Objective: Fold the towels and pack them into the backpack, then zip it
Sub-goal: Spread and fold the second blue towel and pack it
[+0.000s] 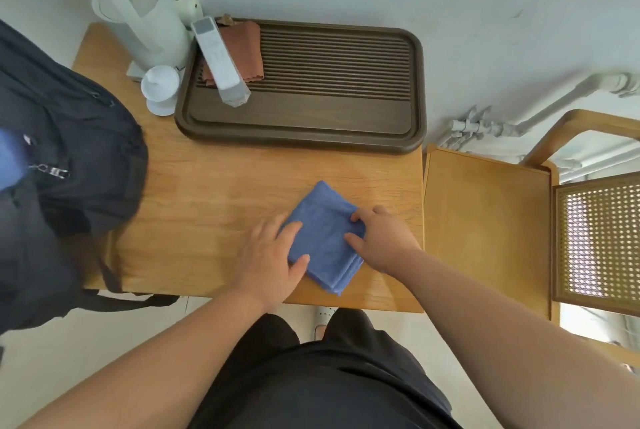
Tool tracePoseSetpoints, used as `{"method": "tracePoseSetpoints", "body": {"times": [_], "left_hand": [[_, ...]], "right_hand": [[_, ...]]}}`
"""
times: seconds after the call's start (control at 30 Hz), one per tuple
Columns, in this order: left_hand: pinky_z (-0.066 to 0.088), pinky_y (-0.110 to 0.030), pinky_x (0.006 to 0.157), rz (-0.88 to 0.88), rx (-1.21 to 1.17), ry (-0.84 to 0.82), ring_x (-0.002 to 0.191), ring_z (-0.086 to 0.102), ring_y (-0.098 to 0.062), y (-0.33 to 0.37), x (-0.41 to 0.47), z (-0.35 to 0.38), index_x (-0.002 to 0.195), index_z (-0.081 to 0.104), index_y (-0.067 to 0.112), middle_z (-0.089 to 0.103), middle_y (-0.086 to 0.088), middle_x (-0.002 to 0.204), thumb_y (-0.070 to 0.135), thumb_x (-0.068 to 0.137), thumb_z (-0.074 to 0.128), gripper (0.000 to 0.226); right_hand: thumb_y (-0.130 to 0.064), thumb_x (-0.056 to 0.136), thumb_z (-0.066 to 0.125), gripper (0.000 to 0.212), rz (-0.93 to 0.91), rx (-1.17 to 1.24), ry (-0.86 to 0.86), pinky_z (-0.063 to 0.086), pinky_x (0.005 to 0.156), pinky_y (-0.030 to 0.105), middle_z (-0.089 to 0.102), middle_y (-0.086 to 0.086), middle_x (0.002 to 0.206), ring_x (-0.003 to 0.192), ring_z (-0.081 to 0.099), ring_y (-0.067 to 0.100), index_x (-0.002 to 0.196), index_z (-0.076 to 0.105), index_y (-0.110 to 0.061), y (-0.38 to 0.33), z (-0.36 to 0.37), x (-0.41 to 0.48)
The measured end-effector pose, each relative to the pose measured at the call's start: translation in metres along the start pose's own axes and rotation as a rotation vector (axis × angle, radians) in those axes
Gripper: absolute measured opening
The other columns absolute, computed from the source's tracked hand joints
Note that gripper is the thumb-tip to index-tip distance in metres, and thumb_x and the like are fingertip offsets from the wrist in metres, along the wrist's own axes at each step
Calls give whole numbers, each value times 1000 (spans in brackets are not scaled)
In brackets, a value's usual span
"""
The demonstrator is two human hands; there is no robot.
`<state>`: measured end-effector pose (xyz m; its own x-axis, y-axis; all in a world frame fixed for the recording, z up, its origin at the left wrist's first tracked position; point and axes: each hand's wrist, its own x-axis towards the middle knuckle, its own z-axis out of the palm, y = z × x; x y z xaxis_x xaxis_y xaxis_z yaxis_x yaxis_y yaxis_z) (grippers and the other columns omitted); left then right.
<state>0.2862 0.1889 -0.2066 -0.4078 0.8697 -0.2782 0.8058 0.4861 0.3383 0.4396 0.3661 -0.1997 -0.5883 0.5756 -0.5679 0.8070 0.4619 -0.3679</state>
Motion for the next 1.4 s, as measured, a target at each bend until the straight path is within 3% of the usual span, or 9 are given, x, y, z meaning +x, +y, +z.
{"method": "tracePoseSetpoints", "body": {"times": [0.2, 0.37, 0.47, 0.57, 0.67, 0.8, 0.97, 1.1, 1.4], "left_hand": [[37, -45, 112, -214, -44, -74, 137, 38, -26, -31, 9, -17, 150, 35, 25, 40, -1, 151, 58, 86, 64, 78], [37, -45, 113, -139, -73, -39, 138, 37, -24, -28, 26, -30, 150, 30, 28, 37, 1, 151, 55, 78, 75, 89], [31, -47, 117, -27, 3, -84, 144, 31, -26, -19, 45, -34, 154, 22, 26, 29, 0, 157, 58, 72, 78, 104], [20, -54, 121, 84, 187, -222, 150, 17, -27, -10, 64, -33, 158, 8, 24, 12, -1, 165, 64, 65, 80, 124], [15, -58, 121, 147, 360, -317, 151, 11, -28, -6, 74, -27, 159, 0, 20, 9, -3, 165, 63, 61, 83, 135], [31, -50, 114, 214, 398, -308, 141, 27, -27, -9, 83, -25, 158, 9, 17, 26, -2, 156, 69, 54, 82, 137], [35, -40, 110, 194, 204, -339, 134, 37, -24, -14, 92, -31, 152, 30, 19, 41, 0, 145, 65, 58, 84, 118], [45, -37, 93, 140, 157, -332, 110, 50, -20, -17, 100, -31, 119, 54, 23, 53, 3, 116, 63, 55, 86, 82], [36, -34, 69, 216, 199, -122, 80, 50, -20, 1, 109, -46, 83, 43, 25, 49, 5, 82, 32, 80, 73, 32]], "right_hand": [[-54, 95, 55, 38, 2, 135, -294, 52, 88, 31, 63, -11, 106, 99, 61, 14, 124, 66, -32, -10, 7, -32], [-49, 91, 62, 27, -33, 49, 94, 52, 73, 31, 61, -10, 96, 91, 61, 15, 109, 66, -29, -23, -13, -15], [-54, 79, 74, 79, -149, -155, 170, 43, 105, 40, 45, -2, 139, 129, 44, 22, 145, 40, -27, -35, -18, 6], [-65, 64, 81, 119, -177, -461, 40, 32, 114, 46, 24, 1, 156, 141, 28, 27, 155, 15, -24, -40, -15, 22], [-72, 59, 79, 128, -150, -558, -7, 34, 112, 47, 24, 1, 154, 138, 30, 29, 157, 12, -24, -33, -8, 30], [-73, 57, 79, 108, -178, -618, 35, 40, 102, 43, 41, 1, 129, 120, 40, 26, 144, 37, -23, -36, -7, 32], [-64, 61, 82, 92, -128, -448, -47, 41, 100, 42, 45, -1, 124, 118, 43, 25, 134, 44, -23, -36, -7, 31], [-60, 62, 84, 84, -94, -342, -72, 45, 98, 42, 49, -1, 124, 118, 46, 24, 129, 48, -23, -35, -11, 33], [-36, 81, 77, 39, -162, -336, 72, 44, 68, 35, 50, -4, 97, 92, 55, 22, 96, 43, -24, -46, -26, 46]]}}
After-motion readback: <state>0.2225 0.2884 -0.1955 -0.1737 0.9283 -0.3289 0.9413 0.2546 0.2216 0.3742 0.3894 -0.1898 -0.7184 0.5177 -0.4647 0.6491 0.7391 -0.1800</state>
